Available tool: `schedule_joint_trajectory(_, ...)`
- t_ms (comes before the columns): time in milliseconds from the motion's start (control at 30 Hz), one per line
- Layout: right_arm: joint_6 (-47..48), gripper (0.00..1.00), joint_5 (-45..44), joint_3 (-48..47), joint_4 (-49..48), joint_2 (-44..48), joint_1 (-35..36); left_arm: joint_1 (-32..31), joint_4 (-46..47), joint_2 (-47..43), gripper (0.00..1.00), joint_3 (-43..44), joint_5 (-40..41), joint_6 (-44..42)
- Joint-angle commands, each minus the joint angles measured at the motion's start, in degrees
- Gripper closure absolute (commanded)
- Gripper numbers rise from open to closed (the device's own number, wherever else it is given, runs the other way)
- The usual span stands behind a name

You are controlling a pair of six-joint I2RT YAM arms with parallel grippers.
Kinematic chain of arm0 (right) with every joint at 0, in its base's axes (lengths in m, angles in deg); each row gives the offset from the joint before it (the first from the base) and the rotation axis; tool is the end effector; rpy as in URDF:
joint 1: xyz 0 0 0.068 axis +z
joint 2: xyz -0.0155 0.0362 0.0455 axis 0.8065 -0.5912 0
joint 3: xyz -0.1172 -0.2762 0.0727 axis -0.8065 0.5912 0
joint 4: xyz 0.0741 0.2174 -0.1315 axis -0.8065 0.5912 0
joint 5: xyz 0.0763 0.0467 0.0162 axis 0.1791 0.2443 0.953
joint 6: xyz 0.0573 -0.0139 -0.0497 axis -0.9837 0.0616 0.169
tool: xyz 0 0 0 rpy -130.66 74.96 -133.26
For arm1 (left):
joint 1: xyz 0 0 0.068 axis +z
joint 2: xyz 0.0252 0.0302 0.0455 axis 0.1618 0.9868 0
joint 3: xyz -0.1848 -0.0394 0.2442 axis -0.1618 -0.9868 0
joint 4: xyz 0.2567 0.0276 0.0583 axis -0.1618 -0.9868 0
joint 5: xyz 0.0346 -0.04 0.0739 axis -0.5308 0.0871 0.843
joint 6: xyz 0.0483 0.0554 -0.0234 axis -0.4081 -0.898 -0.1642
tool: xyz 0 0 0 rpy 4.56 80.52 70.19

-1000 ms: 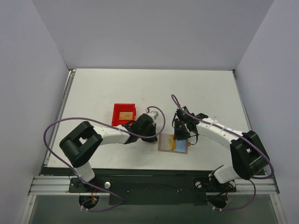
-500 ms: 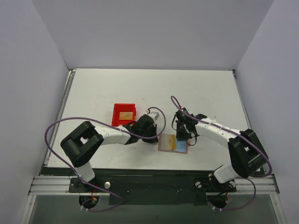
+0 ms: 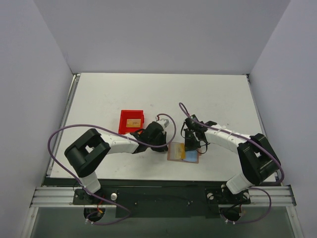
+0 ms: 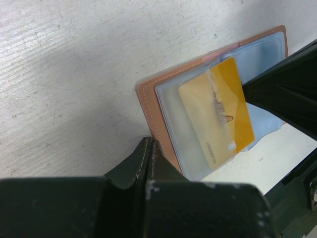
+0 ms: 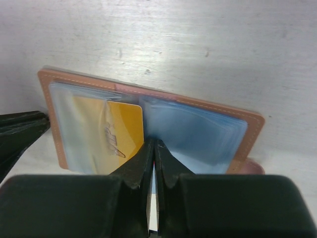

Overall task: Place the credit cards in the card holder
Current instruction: Insert the credit card into the card holder.

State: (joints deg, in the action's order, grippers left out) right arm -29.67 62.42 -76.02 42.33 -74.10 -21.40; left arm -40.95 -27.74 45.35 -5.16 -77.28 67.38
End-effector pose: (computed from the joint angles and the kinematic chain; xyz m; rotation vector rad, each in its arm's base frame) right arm 0.2555 0.1705 0.1721 -0.0293 2.6795 0.5389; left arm 0.2324 -0.2886 0.1555 0.3723 2.4941 -0.7788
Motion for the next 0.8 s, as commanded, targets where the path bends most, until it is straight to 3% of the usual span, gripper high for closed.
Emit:
schedule_joint_trajectory(0,-0.2,1.0,6.0,0.7,-1.6,-1.8,0.7,-0.1,1.1,0.5,1.0,1.2,-0.4,-0.9)
schedule_joint_trajectory(567,-0.4,1.0,14.7,-0.1,-5.0,-2.9,0.8,-0.1,0.8,0.4,1.0,1.5,-0.8,-1.3)
schedule_joint_trajectory(667,-0.4,1.0,13.3,-0.5,-4.3,-2.4,0.8,-0.1,0.6,0.2,1.0,1.4,-0.8,-1.3)
schedule_joint_trajectory(767,0.3,1.0,6.5,-1.4,-0.3,-0.9,0.8,-0.1,0.5,-0.2,1.0,1.3,-0.7,-1.4)
